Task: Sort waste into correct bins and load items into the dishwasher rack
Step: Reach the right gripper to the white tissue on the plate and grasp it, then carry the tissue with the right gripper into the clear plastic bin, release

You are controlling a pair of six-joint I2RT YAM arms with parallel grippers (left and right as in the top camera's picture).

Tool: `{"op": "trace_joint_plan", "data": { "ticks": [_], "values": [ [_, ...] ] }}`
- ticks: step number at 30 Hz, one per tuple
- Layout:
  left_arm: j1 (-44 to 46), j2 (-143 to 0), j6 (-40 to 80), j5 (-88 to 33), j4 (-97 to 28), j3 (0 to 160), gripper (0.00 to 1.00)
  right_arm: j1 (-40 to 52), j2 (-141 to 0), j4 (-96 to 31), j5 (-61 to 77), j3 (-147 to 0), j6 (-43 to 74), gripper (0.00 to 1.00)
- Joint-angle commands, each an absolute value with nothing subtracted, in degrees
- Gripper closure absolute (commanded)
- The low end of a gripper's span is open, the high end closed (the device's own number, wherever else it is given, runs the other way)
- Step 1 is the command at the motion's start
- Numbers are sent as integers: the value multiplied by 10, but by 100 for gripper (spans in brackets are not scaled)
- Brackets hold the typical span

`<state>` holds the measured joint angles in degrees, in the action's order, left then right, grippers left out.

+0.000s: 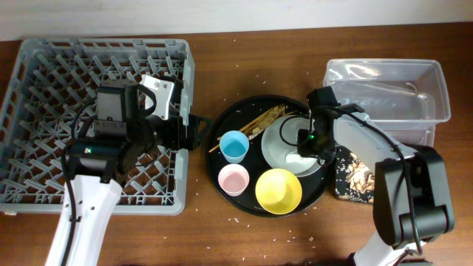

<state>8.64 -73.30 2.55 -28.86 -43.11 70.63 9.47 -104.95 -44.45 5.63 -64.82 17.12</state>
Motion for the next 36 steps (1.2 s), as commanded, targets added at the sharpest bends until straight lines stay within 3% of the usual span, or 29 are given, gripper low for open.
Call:
{"op": "trace_joint_plan", "data": {
  "ticks": [1,6,11,12,13,14,15,19,24,32,33,34,35,36],
  "values": [
    [85,-733,18,-311,-422,716,1,97,-981,-456,88,-681,168,96],
    [85,-733,18,-311,-419,716,1,50,-819,-455,14,-747,186,96],
    [85,-733,18,-311,-419,716,1,-63,-866,-401,-48,-745,200,96],
    [85,-733,18,-311,-421,716,1,-76,-889,-391,-25,-745,197,73],
    [85,-733,18,-311,-426,716,1,-82,-896,-390,19,-746,167,20],
    [85,-733,18,-311,-434,716,1,-86,-893,-390,89,-748,134,9],
    [85,-733,18,-311,-443,716,1,-79,-878,-389,165,-750,133,6],
    [85,-733,18,-311,-439,716,1,25,-850,-401,241,-748,188,5],
    [85,-733,18,-311,-434,716,1,152,-959,-355,-24,-746,263,9],
    [85,-733,19,-311,-435,716,1,154,-1131,-173,45,-746,264,20],
    [85,-733,19,-311,-436,716,1,154,-1139,-163,45,-746,265,27],
    [85,-733,19,-311,-436,716,1,154,-1146,-160,45,-746,265,42],
    [85,-733,19,-311,-437,716,1,154,-1148,-166,45,-746,265,49],
    [85,-733,19,-311,-438,716,1,154,-1149,-178,45,-745,265,49]
  ]
}}
